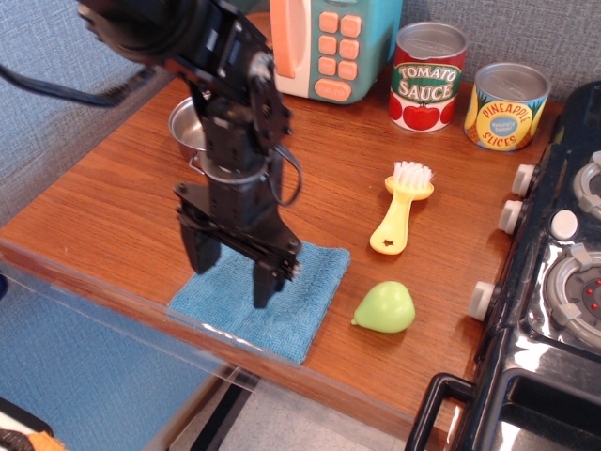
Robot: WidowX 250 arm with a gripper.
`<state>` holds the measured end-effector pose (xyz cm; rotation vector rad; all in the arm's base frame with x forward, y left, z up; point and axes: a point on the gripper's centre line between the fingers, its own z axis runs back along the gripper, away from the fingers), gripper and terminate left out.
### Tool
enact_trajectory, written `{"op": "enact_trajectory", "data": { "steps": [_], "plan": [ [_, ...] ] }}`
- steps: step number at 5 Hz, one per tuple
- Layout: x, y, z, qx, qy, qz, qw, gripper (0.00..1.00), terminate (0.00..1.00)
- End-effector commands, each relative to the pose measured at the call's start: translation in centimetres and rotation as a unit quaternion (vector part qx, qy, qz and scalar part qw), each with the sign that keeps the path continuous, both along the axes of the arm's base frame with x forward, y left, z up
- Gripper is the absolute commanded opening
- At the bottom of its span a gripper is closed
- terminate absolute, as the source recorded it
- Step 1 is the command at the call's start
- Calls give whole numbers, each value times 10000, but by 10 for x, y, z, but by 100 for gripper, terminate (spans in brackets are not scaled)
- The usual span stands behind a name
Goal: Move the blue cloth behind the pot
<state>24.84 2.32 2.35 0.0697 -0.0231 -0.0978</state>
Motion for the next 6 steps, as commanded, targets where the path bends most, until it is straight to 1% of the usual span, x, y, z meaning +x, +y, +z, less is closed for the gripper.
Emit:
{"op": "enact_trajectory", "data": {
  "steps": [1, 2, 3, 4, 5, 6],
  "plan": [
    [8, -9, -7, -159, -202, 41, 9997, 100, 0],
    [8, -5, -21, -75, -58, 88, 9999, 100, 0],
    [3, 3, -33, -14, 244, 124, 9996, 100, 0],
    [-1, 10, -32, 21, 301, 109, 9995, 100, 0],
    [-1, 30, -24, 1, 239, 356, 9991, 100, 0],
    [-2, 61, -17, 10, 167, 730, 9972, 100, 0]
  ]
}}
